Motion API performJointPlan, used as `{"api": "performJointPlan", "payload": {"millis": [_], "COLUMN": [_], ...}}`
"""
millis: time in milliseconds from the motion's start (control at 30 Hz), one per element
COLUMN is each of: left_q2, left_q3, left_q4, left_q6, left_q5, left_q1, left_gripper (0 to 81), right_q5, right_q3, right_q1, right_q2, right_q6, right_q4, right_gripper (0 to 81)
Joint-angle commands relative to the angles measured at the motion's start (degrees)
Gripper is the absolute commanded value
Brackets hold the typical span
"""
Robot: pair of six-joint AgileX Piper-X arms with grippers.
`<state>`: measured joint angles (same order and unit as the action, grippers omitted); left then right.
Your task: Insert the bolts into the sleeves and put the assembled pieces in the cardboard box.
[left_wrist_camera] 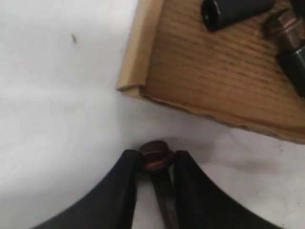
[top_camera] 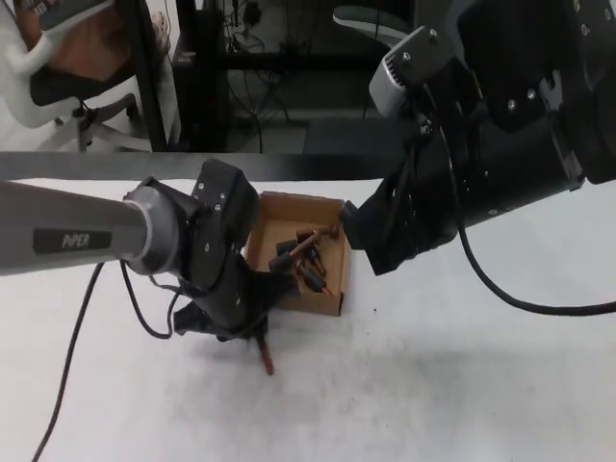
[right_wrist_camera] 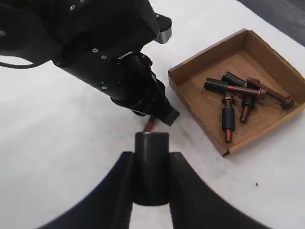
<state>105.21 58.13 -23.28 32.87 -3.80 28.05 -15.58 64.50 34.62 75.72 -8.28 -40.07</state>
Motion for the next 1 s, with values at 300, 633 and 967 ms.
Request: {"api": "performJointPlan", "payload": {"millis": [300,633,967], "left_q2": [-24.8,-57.3,-64.6], "left_q3": [-8.0,-36.6,-45.2], "left_q4": [8.3,45.9,53.9], "left_q6": [-18.4,-22.0,-21.3], "left_q5": [10.1,1.8,-4.3], "left_q1": [5.9,8.0,8.6], "left_gripper": [1.8,1.8,1.8], "right_q5": [0.3,0.3,15.6], "right_q3": [-14.1,-35.3,-41.0], "right_q1": [-0.3,10.0,26.3], "right_q2": [-12.0,-24.8,-14.8], "right_q6": [-0.4,9.3,12.7], "right_q4": [11.6,40.5,55.3], "right_gripper": [0.6,0.6,0.6]}}
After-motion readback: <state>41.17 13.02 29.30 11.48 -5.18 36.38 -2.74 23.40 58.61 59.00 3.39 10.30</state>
